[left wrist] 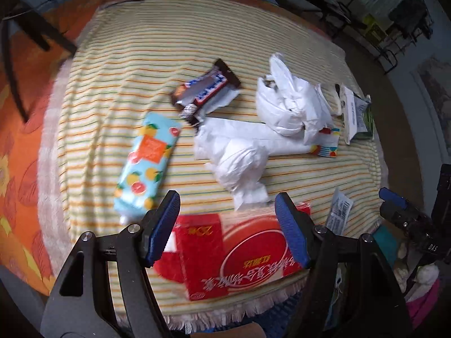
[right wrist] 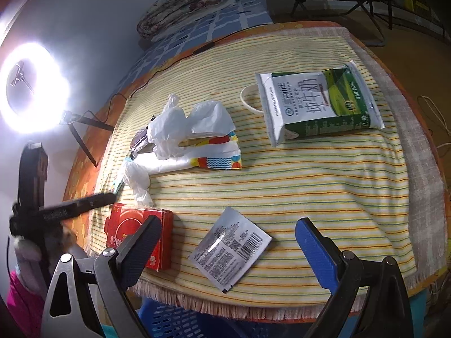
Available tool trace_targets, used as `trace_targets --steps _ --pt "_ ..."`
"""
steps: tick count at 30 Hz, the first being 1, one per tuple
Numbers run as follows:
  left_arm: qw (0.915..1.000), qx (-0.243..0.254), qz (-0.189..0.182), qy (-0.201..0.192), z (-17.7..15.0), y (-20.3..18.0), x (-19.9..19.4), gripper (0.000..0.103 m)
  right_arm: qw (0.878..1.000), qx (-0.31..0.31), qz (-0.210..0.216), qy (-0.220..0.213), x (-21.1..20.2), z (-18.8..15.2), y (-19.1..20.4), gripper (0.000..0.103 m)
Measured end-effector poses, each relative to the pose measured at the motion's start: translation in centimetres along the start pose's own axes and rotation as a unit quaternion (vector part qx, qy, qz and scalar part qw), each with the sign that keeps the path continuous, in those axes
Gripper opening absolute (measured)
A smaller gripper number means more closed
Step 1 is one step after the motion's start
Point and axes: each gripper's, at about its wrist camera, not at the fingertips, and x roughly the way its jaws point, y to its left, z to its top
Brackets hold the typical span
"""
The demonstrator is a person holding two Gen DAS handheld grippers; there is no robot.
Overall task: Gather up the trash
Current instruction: 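Grasp the red tissue box with the left tool while the right tool grasps the white receipt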
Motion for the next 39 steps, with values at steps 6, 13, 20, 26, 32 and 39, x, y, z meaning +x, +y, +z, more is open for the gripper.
trace_targets --steps 6,13,20,26,32,39 --pt "0.9983 -0.013 -0.021 0.053 -0.3 1.2 2.2 0.072 1.000 0.022 0.003 0.003 -0.6 -0.2 -1.5 0.097" --pt "0.9982 0.006 -0.033 0.051 -4.4 1.0 0.8 0.080 0.999 0.031 0.007 0.006 -0.6 -0.2 -1.8 0.097" --pt "0.9783 0.197 0.044 0.047 -6.7 -5.0 0.6 0.087 0.999 0.031 0.005 0.010 0.0 -0.5 -1.2 0.097" --pt "0.9489 0.291 0.102 0.066 -7.9 -7.9 2.6 0.099 0.999 0.034 0.007 0.015 0.4 -0.8 -1.2 0.097" --pt "0.9499 0.289 0.090 0.078 -7.7 -9.2 3.8 0.100 0.998 0.042 0.006 0.040 2.0 -1.5 -1.1 0.097" --pt "0.9522 0.278 0.109 0.063 -8.2 -8.9 4.7 0.100 0.996 0.031 -0.022 0.078 5.1 -2.3 0.4 0.098"
